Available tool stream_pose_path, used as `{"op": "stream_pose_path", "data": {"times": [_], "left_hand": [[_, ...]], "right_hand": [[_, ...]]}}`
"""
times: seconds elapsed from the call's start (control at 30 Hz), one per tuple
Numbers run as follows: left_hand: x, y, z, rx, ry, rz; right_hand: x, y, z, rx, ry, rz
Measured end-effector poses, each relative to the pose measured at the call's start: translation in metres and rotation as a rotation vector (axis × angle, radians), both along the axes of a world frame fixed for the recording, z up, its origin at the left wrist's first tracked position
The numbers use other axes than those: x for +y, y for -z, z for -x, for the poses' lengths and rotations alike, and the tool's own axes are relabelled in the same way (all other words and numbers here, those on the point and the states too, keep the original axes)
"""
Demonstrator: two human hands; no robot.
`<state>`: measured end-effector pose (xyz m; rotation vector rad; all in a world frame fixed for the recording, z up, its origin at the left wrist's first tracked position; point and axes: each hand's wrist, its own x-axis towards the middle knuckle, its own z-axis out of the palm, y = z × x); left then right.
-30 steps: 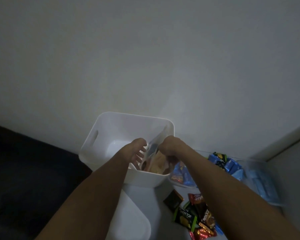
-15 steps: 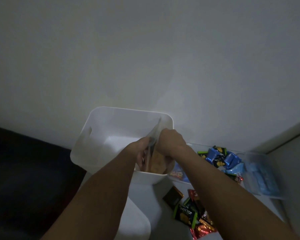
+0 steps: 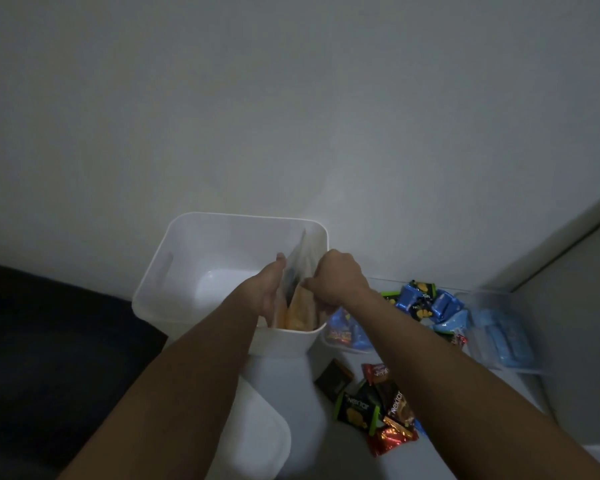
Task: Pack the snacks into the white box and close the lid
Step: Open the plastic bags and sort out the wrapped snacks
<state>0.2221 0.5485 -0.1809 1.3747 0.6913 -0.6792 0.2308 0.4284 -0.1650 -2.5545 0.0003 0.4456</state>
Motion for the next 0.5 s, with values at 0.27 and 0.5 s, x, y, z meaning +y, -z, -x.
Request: {"op": "stream_pose_path", "data": {"times": [0.27,0.5], "left_hand": [[-0.006,-0.009,0.017,0.001,-0.007,-0.003],[-0.026,-0.009,0.029,-0.05,0.025,0.035]], "right_hand": [[-0.042,-0.009,0.015,-0.009,0.029,-0.146],[-0.067,-0.012,0.035,-0.012,-0.014,-0.205]]}}
